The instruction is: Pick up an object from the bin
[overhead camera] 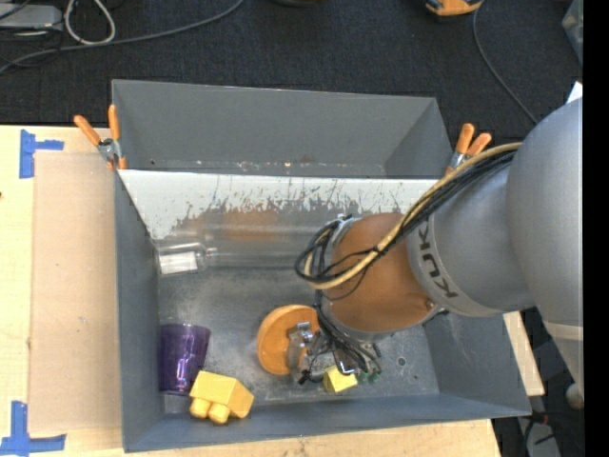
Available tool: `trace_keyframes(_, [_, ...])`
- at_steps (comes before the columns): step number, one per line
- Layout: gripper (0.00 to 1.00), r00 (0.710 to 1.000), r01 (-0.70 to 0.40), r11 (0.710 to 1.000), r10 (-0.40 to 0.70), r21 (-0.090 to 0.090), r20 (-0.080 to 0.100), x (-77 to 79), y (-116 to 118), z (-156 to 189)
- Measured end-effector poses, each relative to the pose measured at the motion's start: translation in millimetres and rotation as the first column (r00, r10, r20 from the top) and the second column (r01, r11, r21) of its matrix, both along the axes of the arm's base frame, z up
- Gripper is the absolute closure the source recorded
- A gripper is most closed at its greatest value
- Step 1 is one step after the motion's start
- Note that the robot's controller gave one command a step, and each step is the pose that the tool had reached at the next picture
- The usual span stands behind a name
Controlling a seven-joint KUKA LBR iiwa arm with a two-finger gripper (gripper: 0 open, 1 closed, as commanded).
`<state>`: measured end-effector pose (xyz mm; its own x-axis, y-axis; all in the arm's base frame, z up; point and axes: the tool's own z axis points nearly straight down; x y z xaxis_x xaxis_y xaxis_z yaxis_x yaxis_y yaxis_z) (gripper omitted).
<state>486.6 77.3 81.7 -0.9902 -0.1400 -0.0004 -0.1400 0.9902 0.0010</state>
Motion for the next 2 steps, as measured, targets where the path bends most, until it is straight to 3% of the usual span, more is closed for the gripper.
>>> trace_keyframes(1, [0.0,0.999,-0.035,0.999,0.035,0.005,0.021,-8.0,43.7,-10.9])
trace_keyframes(2, [0.0,0.999,-0.034,0.999,0.034,0.005,0.021,-8.1,43.6,-10.8])
